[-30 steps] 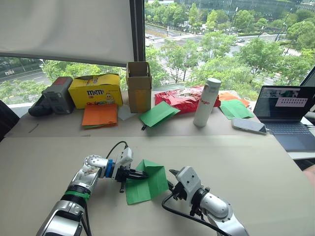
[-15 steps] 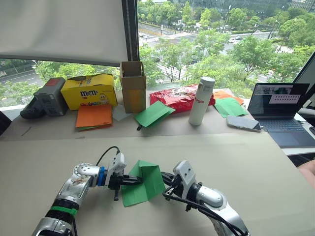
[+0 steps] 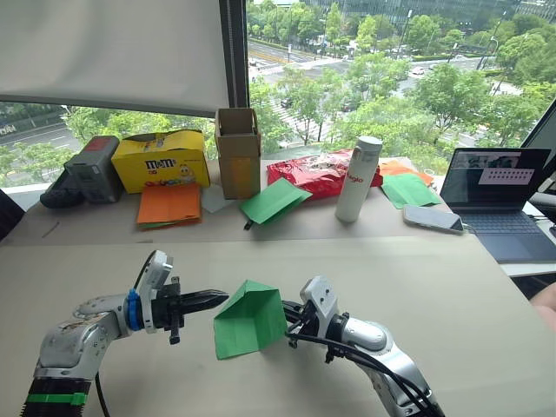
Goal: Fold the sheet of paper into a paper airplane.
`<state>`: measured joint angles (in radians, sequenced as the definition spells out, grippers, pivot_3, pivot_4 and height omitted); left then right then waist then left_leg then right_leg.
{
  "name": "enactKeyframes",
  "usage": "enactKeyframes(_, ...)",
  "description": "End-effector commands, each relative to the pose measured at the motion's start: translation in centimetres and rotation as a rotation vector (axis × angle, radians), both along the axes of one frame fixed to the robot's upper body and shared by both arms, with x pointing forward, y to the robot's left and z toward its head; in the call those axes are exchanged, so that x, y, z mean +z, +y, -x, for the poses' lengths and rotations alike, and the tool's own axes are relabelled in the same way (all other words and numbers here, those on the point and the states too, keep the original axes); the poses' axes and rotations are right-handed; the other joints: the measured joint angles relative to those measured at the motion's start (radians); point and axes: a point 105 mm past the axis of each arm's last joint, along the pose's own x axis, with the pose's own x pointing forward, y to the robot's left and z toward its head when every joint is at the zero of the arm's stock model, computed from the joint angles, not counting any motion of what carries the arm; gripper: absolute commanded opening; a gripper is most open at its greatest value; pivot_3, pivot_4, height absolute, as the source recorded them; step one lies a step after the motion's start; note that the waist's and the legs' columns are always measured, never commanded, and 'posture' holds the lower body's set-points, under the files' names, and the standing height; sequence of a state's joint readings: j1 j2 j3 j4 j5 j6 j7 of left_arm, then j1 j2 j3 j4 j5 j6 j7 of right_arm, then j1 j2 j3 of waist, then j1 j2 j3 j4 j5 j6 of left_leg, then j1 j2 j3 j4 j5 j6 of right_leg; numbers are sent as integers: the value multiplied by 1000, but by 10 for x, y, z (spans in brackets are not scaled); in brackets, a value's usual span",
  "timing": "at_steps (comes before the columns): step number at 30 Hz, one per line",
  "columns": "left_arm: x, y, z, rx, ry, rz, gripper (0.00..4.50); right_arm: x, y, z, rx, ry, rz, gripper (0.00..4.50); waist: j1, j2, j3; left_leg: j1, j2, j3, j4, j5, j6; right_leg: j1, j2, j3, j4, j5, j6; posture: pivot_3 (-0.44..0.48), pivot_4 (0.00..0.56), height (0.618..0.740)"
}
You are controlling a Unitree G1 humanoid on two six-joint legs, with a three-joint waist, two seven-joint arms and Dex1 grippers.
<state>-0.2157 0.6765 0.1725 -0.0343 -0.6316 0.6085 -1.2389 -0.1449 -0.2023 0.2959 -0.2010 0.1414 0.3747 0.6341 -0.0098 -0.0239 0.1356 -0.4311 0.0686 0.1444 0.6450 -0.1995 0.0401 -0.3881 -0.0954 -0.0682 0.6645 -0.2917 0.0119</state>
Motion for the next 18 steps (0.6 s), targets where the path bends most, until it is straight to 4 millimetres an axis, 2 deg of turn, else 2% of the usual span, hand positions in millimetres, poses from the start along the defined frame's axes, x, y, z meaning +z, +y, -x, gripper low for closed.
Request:
enactKeyframes(1, -12, -13, -29, 98, -53, -66, 0, 13, 3, -2, 15, -42, -44, 39, 6, 0, 0, 0, -1, 0, 0, 0, 0, 0, 0, 0, 0, 0, 0, 0, 150, 739)
enactKeyframes(4, -21, -31, -42, 102, -77, -90, 0, 13, 3, -2, 17, -42, -43, 39, 7, -1, 0, -1, -2, 0, 0, 0, 0, 1, 0, 1, 0, 0, 0, 0, 150, 739)
enactKeyframes(8, -34, -47, -45, 97, -61, -101, 0, 13, 1, -3, 15, -51, -35, 39, -1, -1, 0, -1, -1, 1, 0, 2, -2, 0, 1, 1, 0, 0, 0, 0, 150, 739)
enactKeyframes(12, -55, -47, -35, 77, -16, -164, 0, 16, 0, -7, 3, -66, -37, 39, -10, -1, 0, -1, 1, 1, -1, 2, -2, -1, 3, 1, 0, 0, 0, 0, 150, 739)
enactKeyframes(18, -59, -41, -27, 80, 0, -176, 0, 23, 4, -12, 12, -85, -64, 39, -6, -1, 0, 0, 1, 0, -1, 1, -2, -1, 2, 1, 0, 0, 0, 0, 150, 739)
